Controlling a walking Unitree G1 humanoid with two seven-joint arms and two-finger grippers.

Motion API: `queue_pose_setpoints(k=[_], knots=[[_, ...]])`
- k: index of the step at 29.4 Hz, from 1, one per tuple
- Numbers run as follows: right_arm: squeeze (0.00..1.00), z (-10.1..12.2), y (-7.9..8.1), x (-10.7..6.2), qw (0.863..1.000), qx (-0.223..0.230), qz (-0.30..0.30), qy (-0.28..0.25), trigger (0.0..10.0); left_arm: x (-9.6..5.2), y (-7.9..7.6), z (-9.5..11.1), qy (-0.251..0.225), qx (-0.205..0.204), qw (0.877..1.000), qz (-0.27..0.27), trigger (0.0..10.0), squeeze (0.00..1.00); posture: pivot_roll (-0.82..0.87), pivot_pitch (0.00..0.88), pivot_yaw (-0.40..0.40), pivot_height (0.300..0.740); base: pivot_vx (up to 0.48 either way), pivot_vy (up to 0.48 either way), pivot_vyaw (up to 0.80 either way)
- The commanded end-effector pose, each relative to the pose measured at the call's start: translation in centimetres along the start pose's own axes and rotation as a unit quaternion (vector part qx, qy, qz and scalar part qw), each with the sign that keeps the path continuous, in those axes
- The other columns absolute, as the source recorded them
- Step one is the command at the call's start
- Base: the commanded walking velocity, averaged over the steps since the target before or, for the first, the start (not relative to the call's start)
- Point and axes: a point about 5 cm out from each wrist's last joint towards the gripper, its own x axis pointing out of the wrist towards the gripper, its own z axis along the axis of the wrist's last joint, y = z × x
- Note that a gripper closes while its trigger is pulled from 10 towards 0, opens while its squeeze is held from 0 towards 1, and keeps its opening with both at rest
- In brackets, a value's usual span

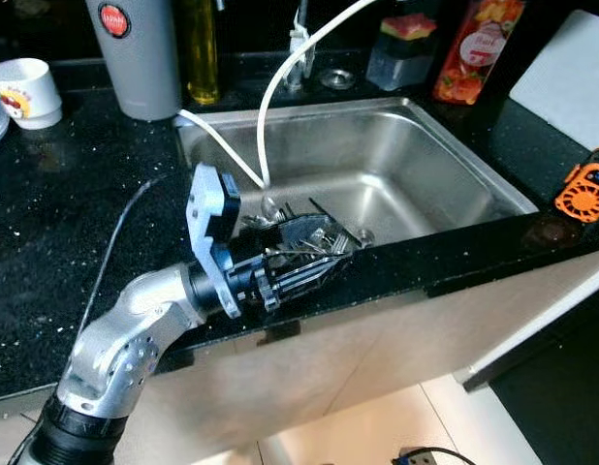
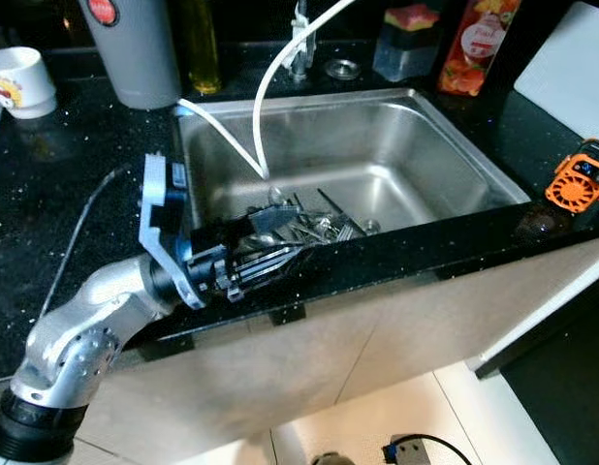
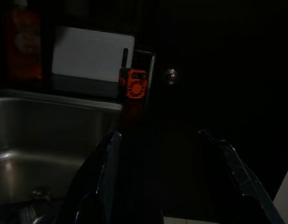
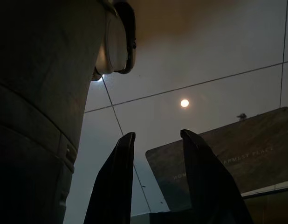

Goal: Kitchen organization

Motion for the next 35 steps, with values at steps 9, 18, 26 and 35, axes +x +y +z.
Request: queue_pose_setpoints(k=[9,18,26,35], knots=[[0.0,0.4,-0.2,0.0,1.0,-0.018,-0.011,-0.002,10.0,-2.5,-2.5,-2.4,0.006,-0.085,0.996,0.025,10.0,0.0,0.13,0.08,-0.066,0.74,0.0,0.0,0.0],[0.0,0.6,-0.1,0.0,1.0,-0.026,-0.007,-0.006,10.0,-3.2,-4.9,-2.1,0.0,-0.119,0.992,-0.041,10.0,0.0,0.13,0.083,-0.073,0.74,0.0,0.0,0.0],[0.0,0.5,-0.2,0.0,1.0,-0.028,-0.007,-0.002,10.0,-3.1,-4.2,-1.0,-0.011,-0.111,0.994,0.002,10.0,0.0,0.14,0.093,-0.074,0.74,-0.077,0.0,0.0],[0.0,0.6,0.0,0.0,1.0,-0.024,-0.005,-0.004,10.0,-3.5,-4.0,-0.8,-0.016,-0.117,0.993,0.002,10.0,0.0,0.13,0.097,-0.066,0.74,-0.391,0.0,0.0]])
